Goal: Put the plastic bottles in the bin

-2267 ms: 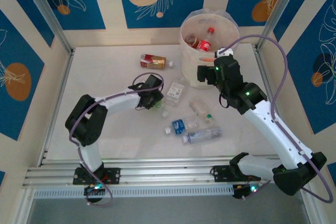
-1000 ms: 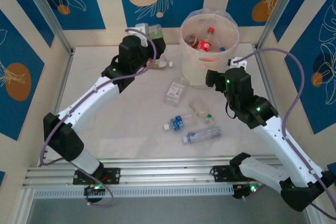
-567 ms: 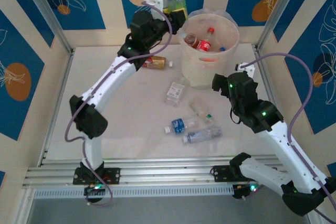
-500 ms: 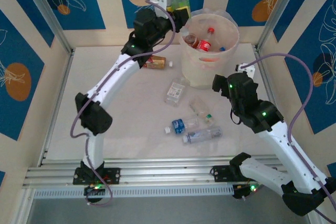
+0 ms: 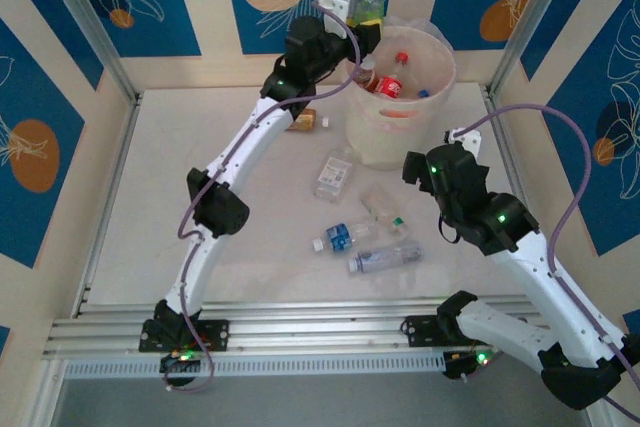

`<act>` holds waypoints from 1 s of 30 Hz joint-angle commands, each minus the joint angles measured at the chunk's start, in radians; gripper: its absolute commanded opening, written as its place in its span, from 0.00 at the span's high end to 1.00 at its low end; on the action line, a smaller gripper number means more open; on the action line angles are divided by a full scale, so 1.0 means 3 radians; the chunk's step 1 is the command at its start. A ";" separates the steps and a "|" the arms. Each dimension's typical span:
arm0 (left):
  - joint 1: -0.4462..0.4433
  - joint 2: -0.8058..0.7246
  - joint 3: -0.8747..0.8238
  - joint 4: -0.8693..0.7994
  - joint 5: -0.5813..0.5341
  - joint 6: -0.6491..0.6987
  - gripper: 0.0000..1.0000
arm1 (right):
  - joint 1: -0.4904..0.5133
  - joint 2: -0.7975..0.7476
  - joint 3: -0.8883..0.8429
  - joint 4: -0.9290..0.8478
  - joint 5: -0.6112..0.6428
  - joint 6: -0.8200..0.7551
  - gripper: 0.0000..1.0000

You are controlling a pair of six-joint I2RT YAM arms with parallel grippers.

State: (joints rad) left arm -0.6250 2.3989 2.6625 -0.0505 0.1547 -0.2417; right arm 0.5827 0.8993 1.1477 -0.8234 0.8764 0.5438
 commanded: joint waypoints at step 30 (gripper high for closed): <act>-0.0068 0.0390 0.0124 -0.0341 0.0083 0.0260 0.44 | 0.0052 -0.0031 -0.0376 -0.0997 -0.0208 0.1242 0.01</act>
State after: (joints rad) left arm -0.6331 2.4840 2.6640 -0.1513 0.1577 -0.1967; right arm 0.5964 0.9169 1.0485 -1.0855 0.8234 0.8528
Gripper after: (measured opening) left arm 0.558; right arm 0.992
